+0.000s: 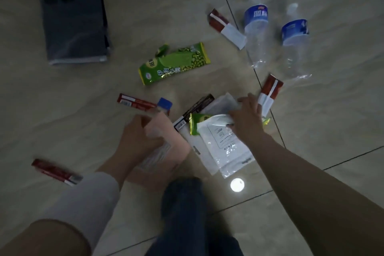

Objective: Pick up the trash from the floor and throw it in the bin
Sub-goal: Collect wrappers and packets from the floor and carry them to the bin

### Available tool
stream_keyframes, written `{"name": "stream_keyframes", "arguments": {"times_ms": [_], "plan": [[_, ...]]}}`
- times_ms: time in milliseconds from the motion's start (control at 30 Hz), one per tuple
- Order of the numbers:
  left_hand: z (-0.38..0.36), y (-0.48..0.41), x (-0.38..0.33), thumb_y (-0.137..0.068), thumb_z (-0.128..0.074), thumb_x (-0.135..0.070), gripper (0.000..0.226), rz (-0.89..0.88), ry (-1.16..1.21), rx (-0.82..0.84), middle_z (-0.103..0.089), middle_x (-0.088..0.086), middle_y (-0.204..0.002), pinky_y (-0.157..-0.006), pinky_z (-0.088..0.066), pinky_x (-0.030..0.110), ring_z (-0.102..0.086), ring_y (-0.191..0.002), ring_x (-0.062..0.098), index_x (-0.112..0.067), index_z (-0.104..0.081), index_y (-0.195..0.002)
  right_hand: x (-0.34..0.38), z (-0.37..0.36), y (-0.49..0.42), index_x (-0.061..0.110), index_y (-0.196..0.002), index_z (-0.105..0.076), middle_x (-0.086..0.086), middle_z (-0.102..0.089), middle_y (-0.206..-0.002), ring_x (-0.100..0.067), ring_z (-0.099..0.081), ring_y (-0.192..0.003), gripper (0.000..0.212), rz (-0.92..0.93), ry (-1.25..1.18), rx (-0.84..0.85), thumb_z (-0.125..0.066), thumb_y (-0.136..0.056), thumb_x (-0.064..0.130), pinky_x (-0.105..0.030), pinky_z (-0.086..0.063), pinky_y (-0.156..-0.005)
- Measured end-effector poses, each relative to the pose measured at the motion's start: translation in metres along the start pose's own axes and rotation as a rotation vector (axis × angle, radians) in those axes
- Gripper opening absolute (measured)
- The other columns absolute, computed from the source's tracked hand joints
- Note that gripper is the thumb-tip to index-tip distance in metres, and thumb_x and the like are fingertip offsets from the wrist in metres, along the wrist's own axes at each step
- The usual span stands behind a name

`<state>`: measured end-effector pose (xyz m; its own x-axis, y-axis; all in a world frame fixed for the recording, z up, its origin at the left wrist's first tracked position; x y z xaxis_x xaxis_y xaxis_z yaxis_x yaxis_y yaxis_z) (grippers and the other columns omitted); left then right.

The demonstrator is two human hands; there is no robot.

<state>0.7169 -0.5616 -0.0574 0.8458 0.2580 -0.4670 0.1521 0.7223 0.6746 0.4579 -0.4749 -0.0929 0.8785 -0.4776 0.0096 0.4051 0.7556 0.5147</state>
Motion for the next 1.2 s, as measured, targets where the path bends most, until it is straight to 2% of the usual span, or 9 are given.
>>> {"name": "stream_keyframes", "arguments": {"times_ms": [100,233,467,567,700,800,967,1133,1200], "plan": [[-0.010,-0.012,0.000,-0.058,-0.077,-0.020,0.053,-0.009,0.050,0.020,-0.057,0.002,-0.101,-0.071,-0.041,0.027,-0.057,-0.091,0.020,-0.020,-0.045,-0.101,0.004,-0.014,-0.008,0.008,-0.111,-0.064,-0.016,-0.056,-0.120,-0.037,-0.045,-0.119,0.029,-0.035,-0.012,-0.094,-0.059,-0.083,0.004,-0.045,-0.036,-0.100],[-0.006,0.003,-0.009,-0.068,-0.077,-0.012,0.053,0.038,0.046,0.075,-0.055,0.002,-0.103,-0.075,-0.038,0.027,-0.055,-0.093,0.022,-0.016,-0.046,-0.110,-0.008,-0.004,0.022,0.007,-0.112,-0.059,-0.014,-0.064,-0.113,-0.032,-0.060,-0.104,0.029,-0.005,-0.296,0.080,-0.057,-0.084,-0.002,-0.037,-0.045,-0.087],[0.019,0.027,-0.055,-0.070,-0.075,-0.009,0.047,0.067,0.027,0.137,-0.056,0.003,-0.101,-0.074,-0.037,0.026,-0.055,-0.092,0.021,-0.016,-0.044,-0.105,-0.093,0.065,0.054,0.000,-0.113,-0.060,-0.024,-0.062,-0.110,-0.039,-0.060,-0.103,0.036,-0.339,-0.484,0.199,-0.064,-0.081,0.017,-0.037,-0.047,-0.085],[0.012,0.010,-0.065,-0.070,-0.076,-0.009,0.048,0.069,0.068,0.150,-0.056,0.002,-0.104,-0.073,-0.039,0.027,-0.055,-0.093,0.020,-0.017,-0.045,-0.106,-0.120,0.067,0.029,0.005,-0.107,-0.065,-0.026,-0.064,-0.104,-0.041,-0.061,-0.099,0.056,-0.571,-0.618,0.163,-0.053,-0.057,0.027,-0.041,-0.050,-0.084],[-0.008,-0.025,-0.060,-0.072,-0.075,-0.010,0.047,0.006,0.085,0.129,-0.053,-0.011,-0.089,-0.059,-0.036,0.014,-0.052,-0.079,0.006,-0.021,-0.043,-0.105,-0.107,0.025,-0.024,0.008,-0.116,-0.060,-0.023,-0.040,-0.130,-0.037,-0.037,-0.122,0.055,-0.635,-0.560,0.153,-0.063,-0.079,0.049,-0.041,-0.041,-0.096],[-0.022,-0.043,-0.051,-0.070,-0.078,-0.013,0.049,-0.014,0.119,0.086,-0.051,-0.019,-0.087,-0.061,-0.039,0.015,-0.049,-0.077,-0.005,-0.022,-0.044,-0.104,-0.096,0.002,-0.049,0.004,-0.118,-0.057,-0.019,-0.039,-0.133,-0.038,-0.038,-0.122,0.047,-0.710,-0.567,-0.024,-0.067,-0.082,0.033,-0.045,-0.045,-0.094],[-0.022,-0.039,-0.048,-0.049,-0.073,-0.034,0.062,0.043,0.215,0.064,-0.050,-0.021,-0.086,-0.065,-0.042,0.022,-0.048,-0.077,-0.008,-0.022,-0.044,-0.103,-0.092,0.016,-0.050,0.007,-0.121,-0.048,-0.024,-0.059,-0.120,-0.040,-0.057,-0.110,0.036,-0.646,-0.639,-0.074,-0.060,-0.089,0.018,-0.043,-0.048,-0.088],[0.014,0.006,-0.069,-0.069,-0.078,-0.012,0.052,0.138,0.306,0.069,-0.047,-0.020,-0.085,-0.068,-0.038,0.022,-0.050,-0.086,0.009,-0.019,-0.042,-0.106,-0.093,0.083,0.001,0.004,-0.118,-0.041,-0.026,-0.061,-0.114,-0.040,-0.061,-0.100,0.049,-0.585,-0.753,-0.032,-0.072,-0.081,0.013,-0.043,-0.051,-0.084],[0.032,0.030,-0.072,-0.076,-0.072,-0.007,0.044,0.184,0.341,0.066,-0.047,-0.017,-0.083,-0.059,-0.037,0.018,-0.051,-0.087,0.012,-0.019,-0.041,-0.105,-0.088,0.109,0.023,0.004,-0.119,-0.046,-0.024,-0.062,-0.115,-0.036,-0.061,-0.098,0.049,-0.546,-0.743,0.021,-0.074,-0.080,0.015,-0.036,-0.048,-0.081]]}}
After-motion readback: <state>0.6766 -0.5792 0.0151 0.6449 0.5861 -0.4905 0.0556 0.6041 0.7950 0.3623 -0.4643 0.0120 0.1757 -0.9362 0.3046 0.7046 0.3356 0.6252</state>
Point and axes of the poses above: each hand's wrist, its own y-axis away from the middle knuckle, its own z-axis out of the back of the hand, x = y × z, the point moved 6 cm from there along -y, towards the middle knuckle
